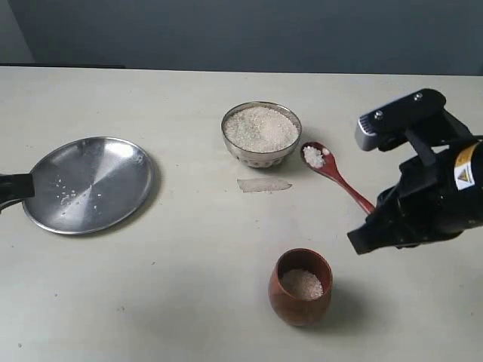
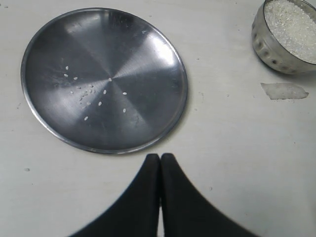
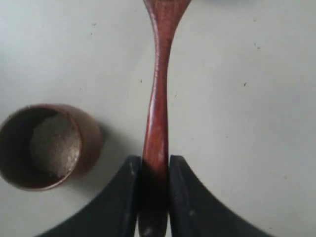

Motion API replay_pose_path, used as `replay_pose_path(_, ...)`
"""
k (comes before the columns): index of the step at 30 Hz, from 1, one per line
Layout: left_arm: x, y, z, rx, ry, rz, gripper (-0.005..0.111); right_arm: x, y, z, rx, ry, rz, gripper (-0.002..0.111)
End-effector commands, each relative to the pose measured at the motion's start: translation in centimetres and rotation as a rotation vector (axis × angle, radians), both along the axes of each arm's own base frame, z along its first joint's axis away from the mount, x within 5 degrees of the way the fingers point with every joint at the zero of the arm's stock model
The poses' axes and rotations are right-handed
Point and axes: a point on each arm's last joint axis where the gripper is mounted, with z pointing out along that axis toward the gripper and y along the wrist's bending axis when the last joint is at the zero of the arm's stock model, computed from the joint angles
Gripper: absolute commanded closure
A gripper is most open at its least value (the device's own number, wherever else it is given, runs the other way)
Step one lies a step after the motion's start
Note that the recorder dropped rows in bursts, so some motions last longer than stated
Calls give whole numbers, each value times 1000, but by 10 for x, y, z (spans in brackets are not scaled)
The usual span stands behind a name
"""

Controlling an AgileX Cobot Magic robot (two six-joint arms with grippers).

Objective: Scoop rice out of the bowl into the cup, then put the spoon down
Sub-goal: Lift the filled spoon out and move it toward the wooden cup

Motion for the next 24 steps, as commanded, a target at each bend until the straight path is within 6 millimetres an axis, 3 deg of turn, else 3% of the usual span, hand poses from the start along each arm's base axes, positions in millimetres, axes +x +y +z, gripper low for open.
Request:
replay_pose_path(1,1,-1,1,3,-1,-7,106,-16,-8,-7,7,17,27,109)
replay_pose_path(13,1,-1,1,3,-1,-7,106,-40,-22,-1,-8,36,57,109)
replay_pose_path(24,1,-1,1,2,-1,-6,106,-58,-22,4,30,113,165,109)
